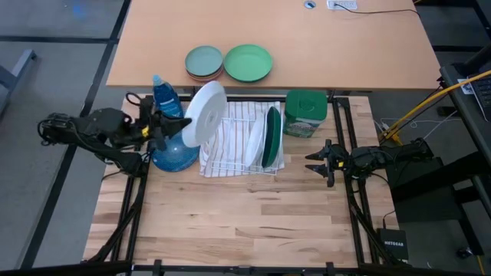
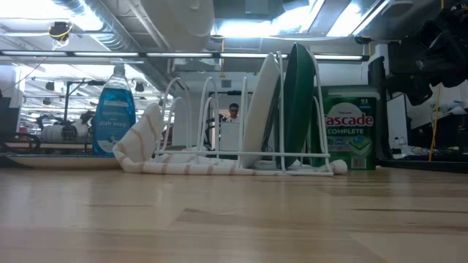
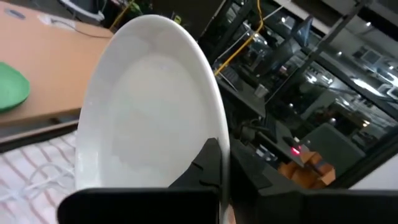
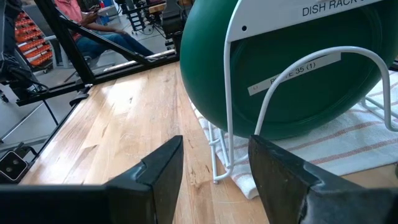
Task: Sort dishes
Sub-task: Put the white plate into the dish rack
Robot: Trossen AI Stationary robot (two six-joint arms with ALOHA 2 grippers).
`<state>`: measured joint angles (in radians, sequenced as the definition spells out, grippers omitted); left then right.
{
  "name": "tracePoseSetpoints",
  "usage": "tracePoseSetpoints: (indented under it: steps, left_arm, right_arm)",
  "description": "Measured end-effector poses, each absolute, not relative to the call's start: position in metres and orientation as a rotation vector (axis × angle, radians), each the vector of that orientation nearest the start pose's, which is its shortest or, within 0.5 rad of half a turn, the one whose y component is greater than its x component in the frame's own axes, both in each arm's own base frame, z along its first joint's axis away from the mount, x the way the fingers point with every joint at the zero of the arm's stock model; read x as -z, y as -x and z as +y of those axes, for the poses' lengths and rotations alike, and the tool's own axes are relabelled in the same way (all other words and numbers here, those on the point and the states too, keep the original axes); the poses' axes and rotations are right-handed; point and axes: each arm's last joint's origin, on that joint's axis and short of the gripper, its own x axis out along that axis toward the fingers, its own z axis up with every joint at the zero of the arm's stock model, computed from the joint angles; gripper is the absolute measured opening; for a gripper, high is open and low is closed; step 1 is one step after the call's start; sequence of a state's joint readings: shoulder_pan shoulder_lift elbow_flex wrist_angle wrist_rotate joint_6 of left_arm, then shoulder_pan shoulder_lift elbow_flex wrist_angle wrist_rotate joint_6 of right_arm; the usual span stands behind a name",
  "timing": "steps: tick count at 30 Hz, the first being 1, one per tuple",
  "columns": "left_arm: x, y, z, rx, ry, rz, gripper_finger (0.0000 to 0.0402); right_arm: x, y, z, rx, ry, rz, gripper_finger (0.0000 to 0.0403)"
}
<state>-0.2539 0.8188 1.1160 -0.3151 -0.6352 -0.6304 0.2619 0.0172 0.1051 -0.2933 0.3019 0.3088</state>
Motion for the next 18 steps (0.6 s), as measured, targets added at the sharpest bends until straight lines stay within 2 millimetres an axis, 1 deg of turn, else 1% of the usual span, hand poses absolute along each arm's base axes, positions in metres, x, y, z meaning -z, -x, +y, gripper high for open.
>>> tracePoseSetpoints:
  steps: [9, 14, 18]
  left_arm:
    - [-0.41, -0.201, -0.033, -0.428, 0.598, -0.1, 0.0]
    - [-0.399, -0.233, -0.041, -0.436, 0.628, -0.112, 0.0]
    - [-0.388, -0.252, -0.045, -0.445, 0.667, -0.11, 0.0]
  right_arm:
    - [-0.17, -0.087, 0.015, 0.07, -0.251, 0.189, 0.0186]
    - [-0.17, -0.087, 0.014, 0.07, -0.251, 0.189, 0.0186]
    - [-0.17, -0.087, 0.015, 0.07, -0.251, 0.19, 0.0186]
